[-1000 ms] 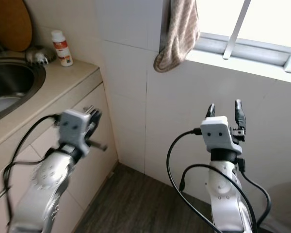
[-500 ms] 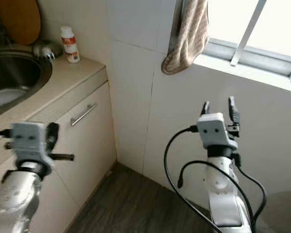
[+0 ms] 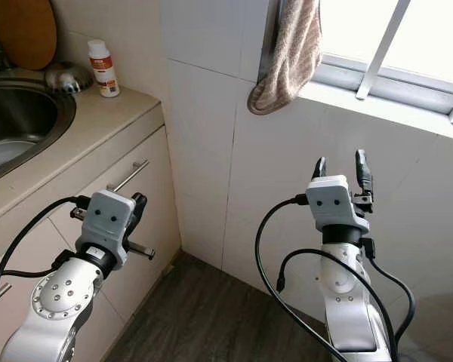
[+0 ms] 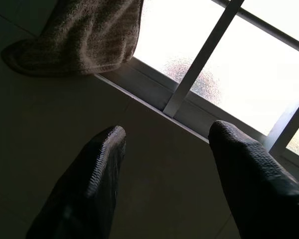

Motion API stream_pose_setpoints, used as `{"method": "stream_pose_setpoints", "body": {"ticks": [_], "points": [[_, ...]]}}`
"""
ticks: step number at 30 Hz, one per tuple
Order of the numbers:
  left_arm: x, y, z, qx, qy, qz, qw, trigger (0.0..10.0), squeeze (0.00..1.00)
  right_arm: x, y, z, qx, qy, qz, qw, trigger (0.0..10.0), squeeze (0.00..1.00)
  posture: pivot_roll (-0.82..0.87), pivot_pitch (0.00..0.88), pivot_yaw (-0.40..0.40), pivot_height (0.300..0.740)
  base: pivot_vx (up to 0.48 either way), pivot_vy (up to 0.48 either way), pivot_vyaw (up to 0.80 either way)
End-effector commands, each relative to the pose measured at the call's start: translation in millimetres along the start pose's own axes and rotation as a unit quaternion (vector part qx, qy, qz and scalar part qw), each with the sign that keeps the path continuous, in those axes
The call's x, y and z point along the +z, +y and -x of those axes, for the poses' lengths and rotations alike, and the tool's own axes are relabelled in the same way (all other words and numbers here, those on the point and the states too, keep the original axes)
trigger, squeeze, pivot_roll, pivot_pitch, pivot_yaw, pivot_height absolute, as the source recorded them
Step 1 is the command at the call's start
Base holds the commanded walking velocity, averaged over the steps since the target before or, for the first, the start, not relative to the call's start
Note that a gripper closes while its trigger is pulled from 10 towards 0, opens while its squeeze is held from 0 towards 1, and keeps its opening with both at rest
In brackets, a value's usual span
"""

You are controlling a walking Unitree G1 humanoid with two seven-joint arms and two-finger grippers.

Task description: Kitchen organization

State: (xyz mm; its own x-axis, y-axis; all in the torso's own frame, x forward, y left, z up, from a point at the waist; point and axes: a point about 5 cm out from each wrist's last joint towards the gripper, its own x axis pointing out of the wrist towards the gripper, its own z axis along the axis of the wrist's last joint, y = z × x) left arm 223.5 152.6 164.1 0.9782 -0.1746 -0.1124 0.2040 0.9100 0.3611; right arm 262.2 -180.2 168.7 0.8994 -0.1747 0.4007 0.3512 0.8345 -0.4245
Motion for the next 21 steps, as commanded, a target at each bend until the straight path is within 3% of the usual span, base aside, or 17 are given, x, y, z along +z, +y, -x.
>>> {"method": "stream_pose_setpoints", "body": {"ticks": [1,9,13,14,15,17,21], "points": [[-3.1,-1.0,-2.0,0.0,0.006,-0.012,1.0,10.0,0.0,0.8,-3.9,0.6,-0.009,-0.002,0.002,1.0,10.0,0.0,0.19,0.0,-0.074,0.74,0.0,0.0,0.0],[-0.6,-2.8,-10.5,0.01,-0.027,-0.034,0.999,10.0,0.0,2.0,-2.4,-0.5,-0.009,-0.008,0.0,1.0,10.0,0.0,0.17,0.0,-0.069,0.74,0.0,0.0,0.0],[-15.4,-7.7,-14.8,0.008,-0.005,-0.058,0.998,10.0,0.0,2.6,-0.1,-0.6,-0.007,-0.011,-0.002,1.0,10.0,0.0,0.17,0.0,-0.063,0.74,0.0,0.0,0.0],[-34.0,-10.6,-14.0,-0.012,0.06,-0.075,0.995,10.0,0.0,2.5,0.1,-0.6,-0.007,-0.011,-0.002,1.0,10.0,0.0,0.17,0.0,-0.06,0.74,0.0,0.0,0.0],[-43.7,-11.3,-12.6,-0.024,0.092,-0.077,0.992,10.0,0.0,2.5,0.1,-0.6,-0.008,-0.01,-0.002,1.0,10.0,0.0,0.17,0.0,-0.057,0.74,0.0,0.0,0.0],[-51.8,-8.9,-11.2,-0.022,0.114,-0.064,0.991,10.0,0.0,2.6,0.3,-0.3,-0.009,-0.011,-0.002,1.0,10.0,0.0,0.17,0.0,-0.054,0.74,0.0,0.0,0.0],[-28.7,-2.5,-20.8,0.03,0.017,-0.075,0.997,10.0,0.0,3.6,1.1,0.4,-0.011,-0.014,-0.004,1.0,10.0,0.0,0.17,0.0,-0.051,0.74,0.0,0.0,0.0]]}}
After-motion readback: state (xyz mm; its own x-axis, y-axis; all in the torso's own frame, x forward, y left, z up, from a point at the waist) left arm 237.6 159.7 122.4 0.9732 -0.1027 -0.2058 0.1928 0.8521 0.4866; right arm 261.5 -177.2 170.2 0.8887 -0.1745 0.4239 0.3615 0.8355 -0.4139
